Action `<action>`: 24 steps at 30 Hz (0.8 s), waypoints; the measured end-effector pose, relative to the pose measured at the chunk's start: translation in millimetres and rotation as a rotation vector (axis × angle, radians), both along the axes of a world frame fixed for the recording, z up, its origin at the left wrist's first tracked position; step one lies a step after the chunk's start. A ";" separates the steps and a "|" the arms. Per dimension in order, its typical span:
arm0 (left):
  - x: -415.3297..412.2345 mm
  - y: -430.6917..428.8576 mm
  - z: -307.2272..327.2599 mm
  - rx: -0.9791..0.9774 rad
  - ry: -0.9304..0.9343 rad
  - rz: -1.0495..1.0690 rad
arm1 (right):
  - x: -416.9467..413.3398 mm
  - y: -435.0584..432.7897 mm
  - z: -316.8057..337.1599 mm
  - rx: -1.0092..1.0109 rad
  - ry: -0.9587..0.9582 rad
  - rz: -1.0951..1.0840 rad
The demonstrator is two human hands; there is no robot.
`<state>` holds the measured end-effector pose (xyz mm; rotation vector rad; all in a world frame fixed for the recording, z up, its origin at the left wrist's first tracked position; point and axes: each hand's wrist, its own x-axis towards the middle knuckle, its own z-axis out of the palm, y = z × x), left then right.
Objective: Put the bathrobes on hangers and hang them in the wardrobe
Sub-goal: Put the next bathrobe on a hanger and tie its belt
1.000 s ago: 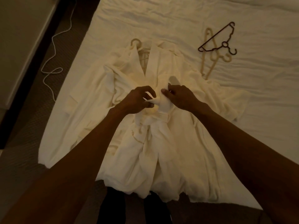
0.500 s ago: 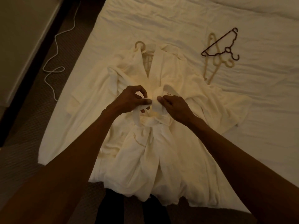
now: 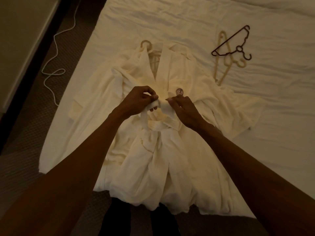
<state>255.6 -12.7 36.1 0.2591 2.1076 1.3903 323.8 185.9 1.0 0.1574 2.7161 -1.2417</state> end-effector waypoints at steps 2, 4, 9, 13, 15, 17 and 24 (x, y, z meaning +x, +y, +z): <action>-0.3 0.9 -0.1 0.018 0.010 0.002 | 3.6 0.9 0.9 -0.074 -0.039 0.024; -2.1 0.9 -0.6 0.011 0.024 -0.015 | 8.2 1.3 -2.9 -0.045 -0.047 0.095; -2.1 3.4 -2.4 -0.022 -0.023 -0.035 | 7.9 -6.1 -4.7 -0.048 0.053 0.096; -2.6 -6.8 -5.3 -0.009 -0.081 -0.050 | 9.3 -3.7 10.4 -0.251 -0.193 0.067; -0.9 -12.3 -5.6 -0.042 -0.026 -0.115 | 7.3 3.6 13.1 -0.439 -0.413 0.001; 3.9 -13.2 -8.9 -0.134 0.054 -0.172 | 4.4 8.0 9.3 -0.512 -0.481 -0.057; 15.5 -13.8 -3.0 -0.206 -0.011 -0.181 | 0.6 12.6 -0.8 -0.711 -0.483 -0.259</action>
